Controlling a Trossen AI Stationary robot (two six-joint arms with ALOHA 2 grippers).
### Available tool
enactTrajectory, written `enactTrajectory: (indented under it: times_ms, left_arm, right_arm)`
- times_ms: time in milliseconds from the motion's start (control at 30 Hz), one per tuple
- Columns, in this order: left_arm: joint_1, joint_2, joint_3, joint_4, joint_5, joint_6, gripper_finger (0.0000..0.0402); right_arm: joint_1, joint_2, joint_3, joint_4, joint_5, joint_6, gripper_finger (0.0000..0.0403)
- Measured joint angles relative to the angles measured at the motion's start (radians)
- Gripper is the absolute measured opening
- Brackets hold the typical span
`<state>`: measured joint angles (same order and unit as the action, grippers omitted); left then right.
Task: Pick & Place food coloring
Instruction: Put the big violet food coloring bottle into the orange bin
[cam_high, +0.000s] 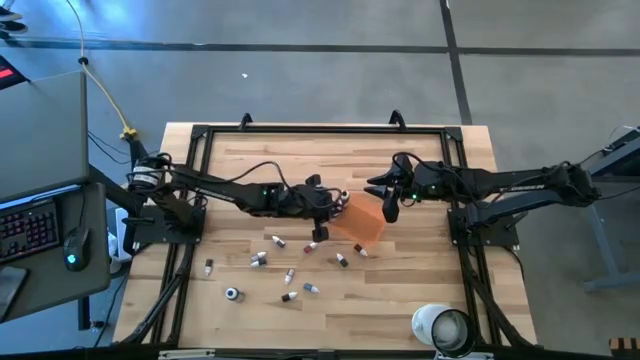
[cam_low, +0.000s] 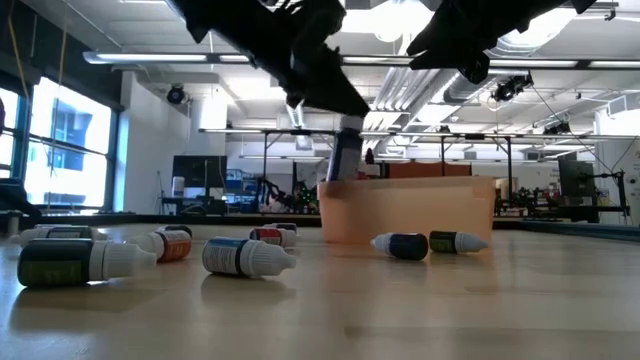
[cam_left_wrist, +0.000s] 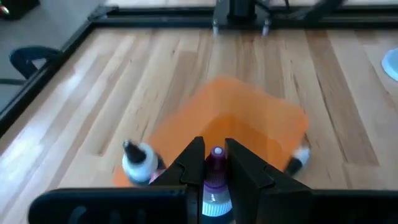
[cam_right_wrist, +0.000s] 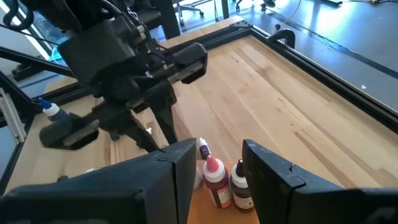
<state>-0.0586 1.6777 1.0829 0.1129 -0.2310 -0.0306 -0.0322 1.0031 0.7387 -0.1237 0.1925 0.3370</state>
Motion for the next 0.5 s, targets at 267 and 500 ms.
enactTrajectory:
  times_ms: [267,500]
  left_arm:
    - [0.000,0.039,-0.003,-0.043,-0.022,-0.004,0.0045]
    - [0.000,0.068,-0.002,-0.080,-0.129,-0.023,0.0087]
  right_arm:
    - [0.000,0.000,0.000,0.000,0.000,0.000,0.0123]
    - [0.000,0.000,0.000,0.001,-0.001,0.000,0.0123]
